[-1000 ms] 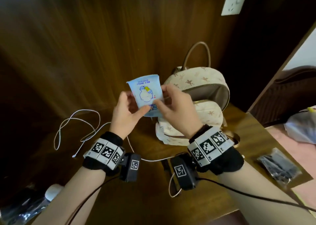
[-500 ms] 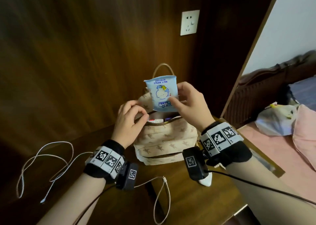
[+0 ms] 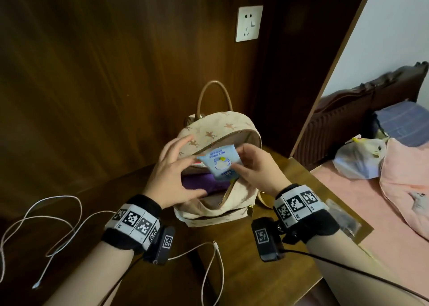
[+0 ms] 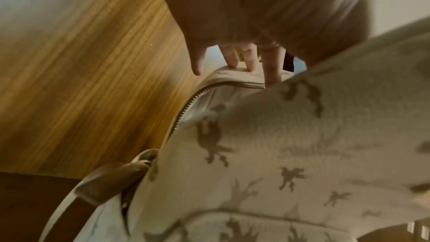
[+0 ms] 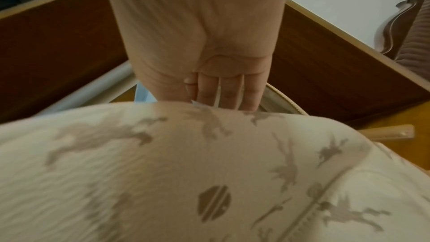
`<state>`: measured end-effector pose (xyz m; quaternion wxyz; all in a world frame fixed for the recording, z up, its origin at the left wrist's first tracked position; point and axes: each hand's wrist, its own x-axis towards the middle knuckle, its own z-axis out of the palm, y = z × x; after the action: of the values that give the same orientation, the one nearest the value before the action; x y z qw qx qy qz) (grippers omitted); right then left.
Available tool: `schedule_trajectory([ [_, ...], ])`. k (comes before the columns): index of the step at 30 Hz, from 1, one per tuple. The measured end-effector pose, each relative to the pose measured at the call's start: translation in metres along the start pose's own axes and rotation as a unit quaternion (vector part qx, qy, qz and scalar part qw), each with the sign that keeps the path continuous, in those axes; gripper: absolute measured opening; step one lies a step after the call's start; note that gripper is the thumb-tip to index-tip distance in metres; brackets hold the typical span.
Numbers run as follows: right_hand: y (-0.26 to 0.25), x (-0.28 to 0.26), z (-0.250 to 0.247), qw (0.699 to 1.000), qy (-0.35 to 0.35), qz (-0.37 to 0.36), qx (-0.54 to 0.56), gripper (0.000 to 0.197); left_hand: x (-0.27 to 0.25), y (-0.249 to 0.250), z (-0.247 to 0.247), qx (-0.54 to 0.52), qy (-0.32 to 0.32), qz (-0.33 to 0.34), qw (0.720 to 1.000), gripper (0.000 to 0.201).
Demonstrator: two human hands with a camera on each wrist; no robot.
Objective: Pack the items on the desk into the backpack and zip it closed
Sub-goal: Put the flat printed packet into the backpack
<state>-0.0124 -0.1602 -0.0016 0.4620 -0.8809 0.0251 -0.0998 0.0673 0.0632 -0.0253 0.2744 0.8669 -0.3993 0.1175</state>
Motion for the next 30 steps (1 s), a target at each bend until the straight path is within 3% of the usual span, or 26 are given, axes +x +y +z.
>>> schedule_trajectory([
  [4, 0.006, -0.004, 0.003, 0.999, -0.033, 0.012, -0.04, 0.016, -0.004, 0.001, 0.008, 0.023, -0.046, 0.005, 0.999, 0.089],
  [8, 0.015, -0.004, 0.003, 0.997, -0.052, 0.023, -0.05, 0.018, -0.005, 0.006, 0.009, 0.057, -0.09, -0.002, 0.994, 0.094],
  [23, 0.029, 0.002, 0.001, 0.996, -0.082, 0.023, 0.015, 0.017, 0.009, 0.003, 0.013, 0.163, -0.104, -0.031, 0.981, 0.058],
  [27, 0.029, 0.003, 0.005, 0.995, -0.094, -0.009, -0.031, 0.017, 0.01, 0.003, 0.013, 0.139, -0.154, -0.024, 0.978, 0.043],
  [30, 0.028, 0.005, 0.007, 0.993, -0.094, -0.025, -0.062, 0.017, 0.015, 0.005, 0.01, 0.161, -0.223, -0.041, 0.961, 0.039],
])
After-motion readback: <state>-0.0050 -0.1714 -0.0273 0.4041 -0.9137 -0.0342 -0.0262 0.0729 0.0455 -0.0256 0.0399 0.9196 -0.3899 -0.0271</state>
